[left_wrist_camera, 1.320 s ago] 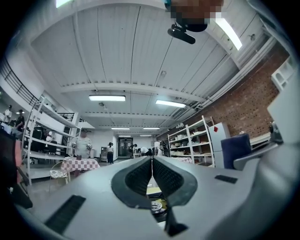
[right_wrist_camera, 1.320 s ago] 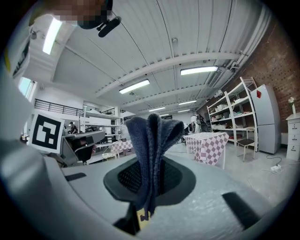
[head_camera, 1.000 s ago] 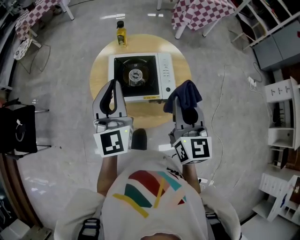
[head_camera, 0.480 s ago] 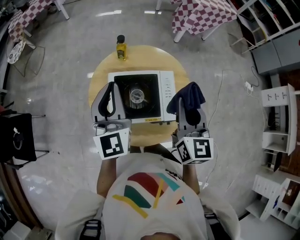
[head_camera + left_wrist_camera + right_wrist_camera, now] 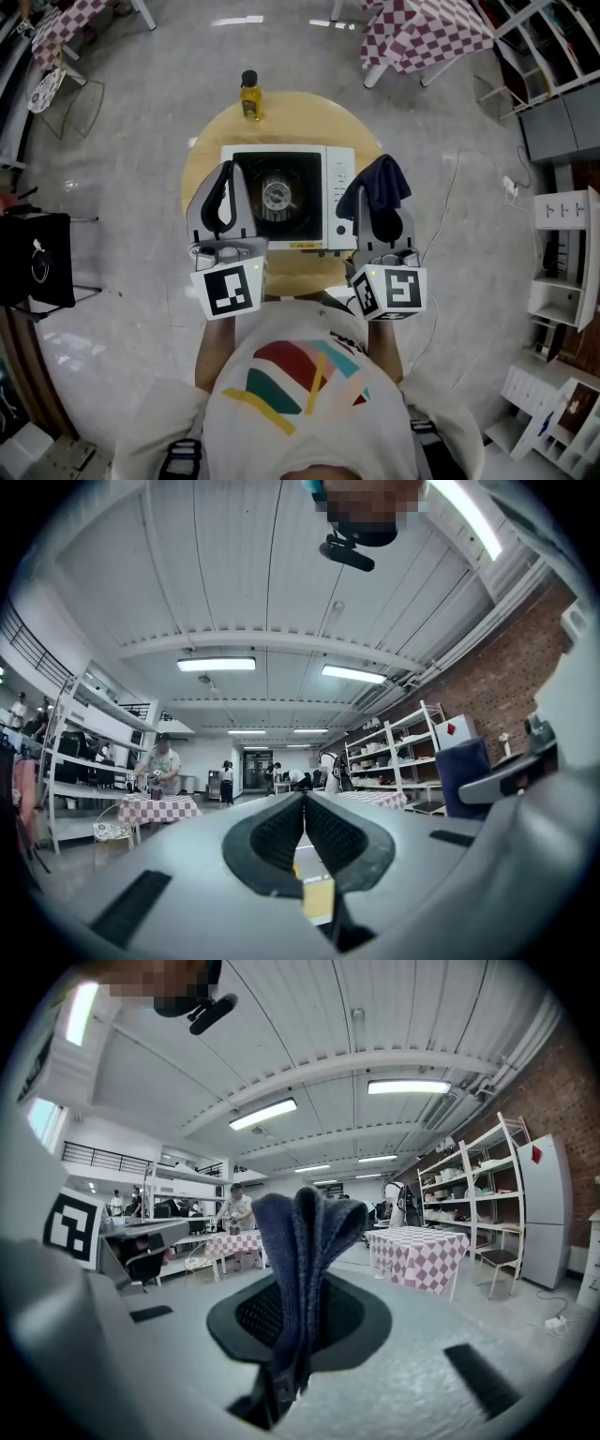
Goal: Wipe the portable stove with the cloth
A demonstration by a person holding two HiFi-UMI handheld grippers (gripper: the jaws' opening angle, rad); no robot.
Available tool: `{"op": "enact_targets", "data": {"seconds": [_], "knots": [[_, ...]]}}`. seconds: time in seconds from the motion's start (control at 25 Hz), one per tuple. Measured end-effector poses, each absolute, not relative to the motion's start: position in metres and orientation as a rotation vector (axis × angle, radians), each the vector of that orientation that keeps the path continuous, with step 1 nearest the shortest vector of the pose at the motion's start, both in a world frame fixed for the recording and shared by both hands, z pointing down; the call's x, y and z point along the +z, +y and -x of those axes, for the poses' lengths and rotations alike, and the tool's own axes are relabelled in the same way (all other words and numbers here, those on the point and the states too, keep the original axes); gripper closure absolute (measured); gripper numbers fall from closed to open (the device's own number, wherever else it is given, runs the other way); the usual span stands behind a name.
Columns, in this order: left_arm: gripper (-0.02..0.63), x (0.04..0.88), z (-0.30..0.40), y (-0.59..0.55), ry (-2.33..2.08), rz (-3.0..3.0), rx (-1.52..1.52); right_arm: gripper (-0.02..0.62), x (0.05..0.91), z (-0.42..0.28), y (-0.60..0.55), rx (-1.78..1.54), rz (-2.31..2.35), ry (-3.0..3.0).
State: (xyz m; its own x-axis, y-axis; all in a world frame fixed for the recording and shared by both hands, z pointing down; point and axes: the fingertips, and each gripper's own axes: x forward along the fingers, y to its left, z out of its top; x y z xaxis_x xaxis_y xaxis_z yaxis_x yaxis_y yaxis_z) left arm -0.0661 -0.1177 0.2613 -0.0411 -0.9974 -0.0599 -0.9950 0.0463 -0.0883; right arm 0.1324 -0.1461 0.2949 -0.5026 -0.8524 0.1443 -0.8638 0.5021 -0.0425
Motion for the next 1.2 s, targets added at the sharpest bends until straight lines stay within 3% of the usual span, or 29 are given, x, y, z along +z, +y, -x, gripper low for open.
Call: {"op": "enact_targets", "data": {"seconds": [0.32,0.56,0.88,1.2], "knots": [[0.598,0.26,0.072,-0.12,2.228,2.058,-0.041,0.565,0.327,-0.135,-0.193,-0.461,-1.292,-2.161],[0.598,0.26,0.08,-0.115,2.257,2.025,-0.051,0.565,0.383,-0.127,-0.248,-0.738,-0.926,-1.877],[0.598,0.253,0.095,-0.112,2.315,1.97,0.042,0.565,0.498,-0.117,-0.274,-0.756,-0.456,-1.614],[0.598,0.266,0.099,-0.107,2.318,1.994,-0.022,0.565,0.542,-0.117,-0.266,-0.758,-0.305,-1.475]]}}
